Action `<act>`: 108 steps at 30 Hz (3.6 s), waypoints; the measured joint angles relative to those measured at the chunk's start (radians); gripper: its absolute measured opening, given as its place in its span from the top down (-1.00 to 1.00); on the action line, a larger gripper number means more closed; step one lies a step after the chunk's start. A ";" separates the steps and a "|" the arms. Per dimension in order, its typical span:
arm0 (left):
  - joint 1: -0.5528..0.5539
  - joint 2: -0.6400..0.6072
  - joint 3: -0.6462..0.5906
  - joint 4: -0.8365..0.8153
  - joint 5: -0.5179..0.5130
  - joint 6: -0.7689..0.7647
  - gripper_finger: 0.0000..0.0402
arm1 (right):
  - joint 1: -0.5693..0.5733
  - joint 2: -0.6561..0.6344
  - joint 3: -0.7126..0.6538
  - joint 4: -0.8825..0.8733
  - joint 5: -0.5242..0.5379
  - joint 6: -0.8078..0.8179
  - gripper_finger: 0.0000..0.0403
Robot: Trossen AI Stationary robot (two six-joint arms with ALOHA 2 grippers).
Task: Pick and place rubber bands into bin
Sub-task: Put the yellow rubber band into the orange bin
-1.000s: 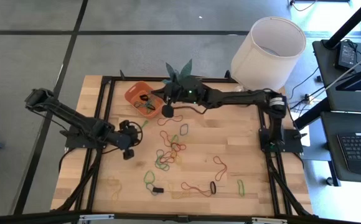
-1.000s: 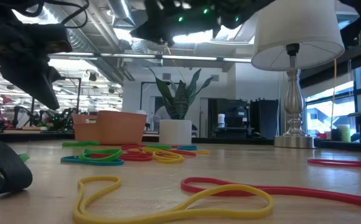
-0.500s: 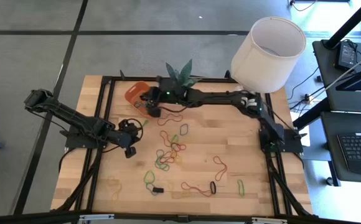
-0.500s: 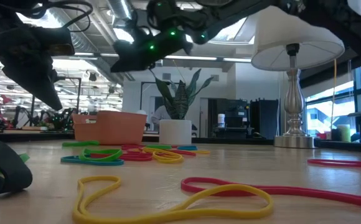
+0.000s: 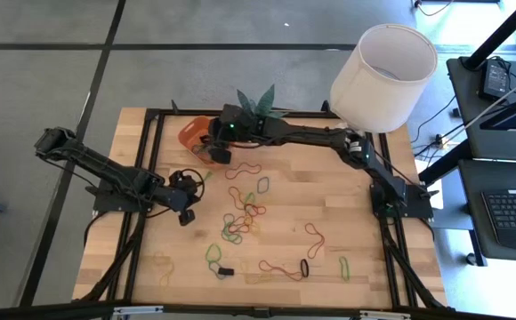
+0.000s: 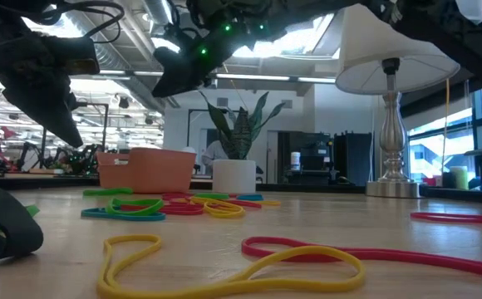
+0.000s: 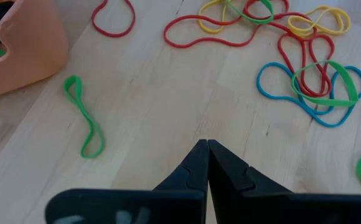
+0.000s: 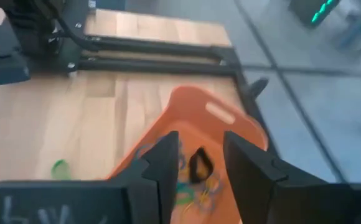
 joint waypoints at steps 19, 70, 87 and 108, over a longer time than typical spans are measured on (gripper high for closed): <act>0.000 0.000 0.000 0.000 0.191 0.095 0.99 | 0.192 -0.009 0.086 -0.464 -0.006 0.401 0.98; -0.211 0.492 0.474 -0.416 0.417 -0.697 0.73 | 0.581 -1.442 -1.586 -0.215 0.218 0.794 0.98; -0.440 0.634 0.474 -0.466 0.660 -0.930 0.40 | 0.581 -1.460 -1.587 -0.179 0.217 0.715 0.98; -0.459 0.848 0.475 -0.344 0.726 -0.799 0.94 | 0.581 -1.460 -1.587 -0.182 0.217 0.692 0.98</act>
